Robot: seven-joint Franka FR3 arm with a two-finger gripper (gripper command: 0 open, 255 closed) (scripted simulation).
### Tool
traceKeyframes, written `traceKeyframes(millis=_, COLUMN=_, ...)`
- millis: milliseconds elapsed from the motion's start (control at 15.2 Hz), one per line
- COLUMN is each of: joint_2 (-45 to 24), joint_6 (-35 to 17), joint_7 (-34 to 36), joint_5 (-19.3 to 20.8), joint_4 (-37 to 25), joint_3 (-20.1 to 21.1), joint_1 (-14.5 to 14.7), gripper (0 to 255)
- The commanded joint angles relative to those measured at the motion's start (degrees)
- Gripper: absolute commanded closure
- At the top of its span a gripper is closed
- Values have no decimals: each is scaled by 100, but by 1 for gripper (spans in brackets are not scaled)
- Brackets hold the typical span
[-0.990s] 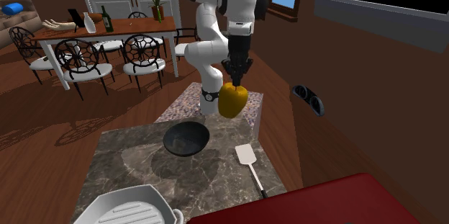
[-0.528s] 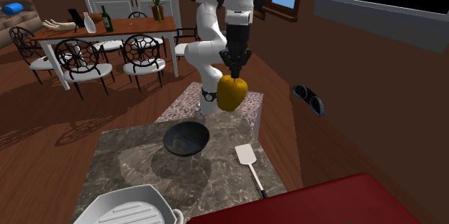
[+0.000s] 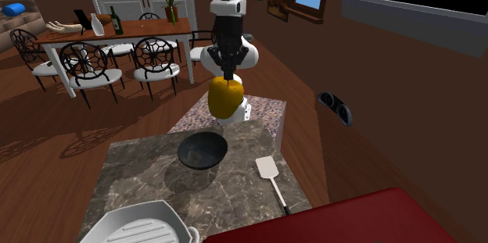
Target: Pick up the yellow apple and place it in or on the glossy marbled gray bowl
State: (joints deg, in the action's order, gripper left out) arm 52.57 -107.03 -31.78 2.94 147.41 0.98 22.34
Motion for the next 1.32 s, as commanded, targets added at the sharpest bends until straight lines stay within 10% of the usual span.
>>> traceKeyframes(millis=0, joint_2=-214, joint_6=21, joint_7=-255, joint_5=142, joint_4=-251, joint_3=-244, joint_1=-104, gripper=255)
traceKeyframes(millis=396, joint_2=-972, joint_6=96, joint_7=-1034, joint_5=460, joint_4=-1147, joint_3=-981, joint_1=-320, gripper=255)
traceKeyframes(millis=1254, joint_2=-889, joint_6=-871, joint_7=-991, joint_5=561, joint_4=-97, joint_3=-1070, joint_1=-370, gripper=255)
